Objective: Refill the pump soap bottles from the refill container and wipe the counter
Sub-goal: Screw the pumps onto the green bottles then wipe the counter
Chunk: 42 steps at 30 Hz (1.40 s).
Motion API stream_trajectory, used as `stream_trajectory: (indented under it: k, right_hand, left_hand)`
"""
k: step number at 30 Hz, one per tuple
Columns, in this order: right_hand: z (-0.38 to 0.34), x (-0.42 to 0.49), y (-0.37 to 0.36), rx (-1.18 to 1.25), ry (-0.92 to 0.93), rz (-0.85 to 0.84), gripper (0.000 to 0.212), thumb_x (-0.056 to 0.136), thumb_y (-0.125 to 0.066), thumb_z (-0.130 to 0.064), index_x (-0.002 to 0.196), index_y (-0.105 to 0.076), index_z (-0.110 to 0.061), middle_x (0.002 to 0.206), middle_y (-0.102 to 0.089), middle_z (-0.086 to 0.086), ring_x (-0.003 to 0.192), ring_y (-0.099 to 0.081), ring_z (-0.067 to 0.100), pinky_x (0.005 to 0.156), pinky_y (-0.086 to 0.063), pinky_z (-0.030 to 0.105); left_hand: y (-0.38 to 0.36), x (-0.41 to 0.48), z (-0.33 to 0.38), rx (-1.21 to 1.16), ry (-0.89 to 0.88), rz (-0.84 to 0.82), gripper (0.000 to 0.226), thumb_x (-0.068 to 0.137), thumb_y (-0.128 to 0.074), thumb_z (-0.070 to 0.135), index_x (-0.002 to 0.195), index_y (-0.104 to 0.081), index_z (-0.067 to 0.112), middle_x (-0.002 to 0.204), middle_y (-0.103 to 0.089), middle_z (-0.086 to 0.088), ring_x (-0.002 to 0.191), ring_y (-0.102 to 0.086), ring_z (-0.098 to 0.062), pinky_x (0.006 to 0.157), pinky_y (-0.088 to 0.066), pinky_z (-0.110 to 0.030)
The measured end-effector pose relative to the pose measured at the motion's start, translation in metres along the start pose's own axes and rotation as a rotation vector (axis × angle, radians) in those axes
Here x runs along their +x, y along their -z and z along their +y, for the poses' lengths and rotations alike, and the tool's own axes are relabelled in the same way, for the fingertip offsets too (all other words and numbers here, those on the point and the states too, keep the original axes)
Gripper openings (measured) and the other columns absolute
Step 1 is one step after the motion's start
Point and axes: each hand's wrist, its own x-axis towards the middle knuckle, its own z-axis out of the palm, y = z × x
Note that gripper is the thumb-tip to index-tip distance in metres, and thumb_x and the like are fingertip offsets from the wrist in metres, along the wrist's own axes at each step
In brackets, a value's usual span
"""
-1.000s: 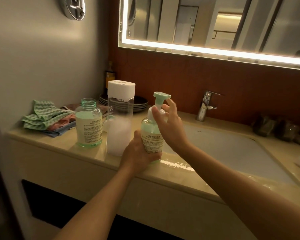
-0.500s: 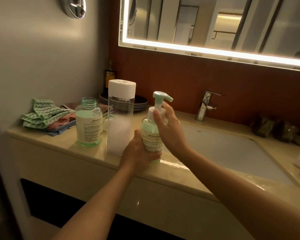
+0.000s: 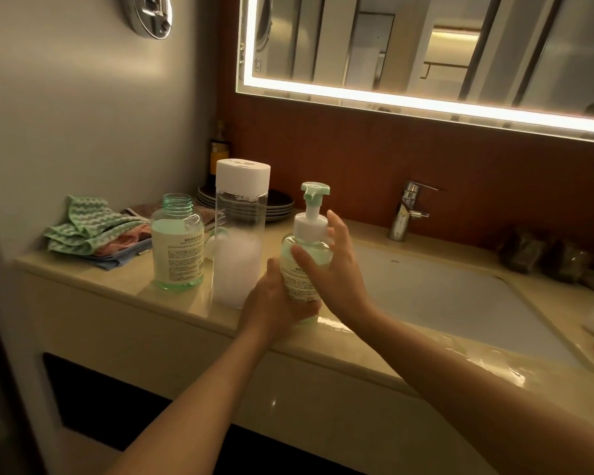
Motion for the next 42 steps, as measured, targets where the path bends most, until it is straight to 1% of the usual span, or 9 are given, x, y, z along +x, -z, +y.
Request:
stream_trajectory:
  k: [4,9,12,17,24,30,36,40,42]
  right_hand:
    - [0.008,-0.005,-0.004,0.037,-0.012,-0.055,0.08,0.077,-0.072,-0.029,0.14,-0.023,-0.028,0.129,-0.045,-0.002,0.116,-0.049,0.017,0.095,-0.048,0.038]
    - [0.011,-0.004,-0.004,0.173,-0.106,-0.159,0.081,0.076,-0.073,-0.025,0.139,-0.022,-0.024,0.124,-0.047,-0.004,0.116,-0.051,0.018,0.096,-0.047,0.04]
    - [0.01,-0.002,-0.001,0.15,-0.128,-0.152,0.069,0.075,-0.074,-0.024,0.13,-0.032,-0.023,0.111,-0.052,-0.005,0.106,-0.055,0.018,0.093,-0.048,0.042]
    - [0.009,0.008,-0.004,0.145,-0.159,-0.118,0.055,0.074,-0.075,-0.024,0.115,-0.039,-0.024,0.097,-0.053,-0.009,0.095,-0.056,0.015,0.082,-0.048,0.035]
    - [0.013,0.044,-0.026,0.085,-0.116,-0.036,0.063,0.073,-0.076,-0.027,0.123,-0.039,-0.016,0.106,-0.056,0.0,0.097,-0.056,0.019,0.081,-0.047,0.035]
    - [0.024,0.074,-0.057,0.084,-0.147,-0.036,0.06,0.074,-0.075,-0.027,0.121,-0.04,-0.015,0.106,-0.055,0.0,0.099,-0.056,0.02,0.081,-0.047,0.035]
    - [0.038,0.099,-0.076,0.07,-0.21,-0.021,0.062,0.075,-0.074,-0.029,0.123,-0.038,-0.014,0.111,-0.056,0.002,0.103,-0.055,0.022,0.085,-0.047,0.039]
    - [0.041,0.109,-0.083,0.071,-0.221,-0.063,0.071,0.075,-0.074,-0.029,0.131,-0.033,-0.015,0.119,-0.056,0.005,0.11,-0.055,0.025,0.09,-0.047,0.042]
    - [0.041,0.111,-0.083,0.116,-0.241,-0.092,0.084,0.075,-0.074,-0.027,0.14,-0.023,-0.016,0.126,-0.054,0.007,0.117,-0.052,0.026,0.098,-0.042,0.048]
  left_hand:
    - [0.002,-0.003,0.003,-0.036,-0.015,-0.008,0.076,0.066,-0.08,0.035,0.121,-0.031,0.017,0.107,-0.058,0.002,0.091,-0.059,-0.017,0.07,-0.049,-0.031]
    - [0.012,-0.013,0.005,-0.151,-0.015,0.006,0.089,0.067,-0.081,0.028,0.137,-0.026,0.014,0.125,-0.053,0.0,0.11,-0.055,-0.016,0.083,-0.046,-0.025]
    - [0.021,-0.036,-0.004,-0.196,-0.055,0.072,0.068,0.08,-0.07,0.019,0.137,-0.033,0.016,0.128,-0.052,0.001,0.117,-0.05,-0.009,0.094,-0.042,-0.02]
    - [0.052,-0.053,-0.017,-0.136,-0.077,0.269,0.028,0.087,-0.06,0.009,0.114,-0.056,0.018,0.102,-0.062,0.005,0.092,-0.059,-0.004,0.084,-0.05,-0.02]
    - [0.063,-0.029,-0.026,-0.017,-0.06,0.223,0.023,0.088,-0.057,0.008,0.11,-0.064,0.011,0.097,-0.067,-0.001,0.088,-0.06,-0.008,0.074,-0.042,-0.005]
    - [0.059,-0.007,-0.032,0.011,-0.018,0.202,0.026,0.088,-0.058,0.01,0.114,-0.061,0.009,0.099,-0.065,-0.002,0.089,-0.059,-0.01,0.078,-0.043,-0.014]
    - [0.049,0.017,-0.034,0.021,0.067,0.14,0.038,0.09,-0.054,0.014,0.127,-0.05,0.009,0.112,-0.058,-0.004,0.101,-0.055,-0.013,0.089,-0.045,-0.023]
    - [0.044,0.031,-0.033,-0.017,0.101,0.104,0.042,0.089,-0.054,0.013,0.13,-0.046,0.01,0.113,-0.057,-0.005,0.105,-0.055,-0.018,0.093,-0.045,-0.029]
    - [0.044,0.034,-0.032,-0.033,0.104,0.106,0.04,0.089,-0.055,0.013,0.128,-0.049,0.01,0.109,-0.059,-0.004,0.101,-0.056,-0.016,0.091,-0.046,-0.028]
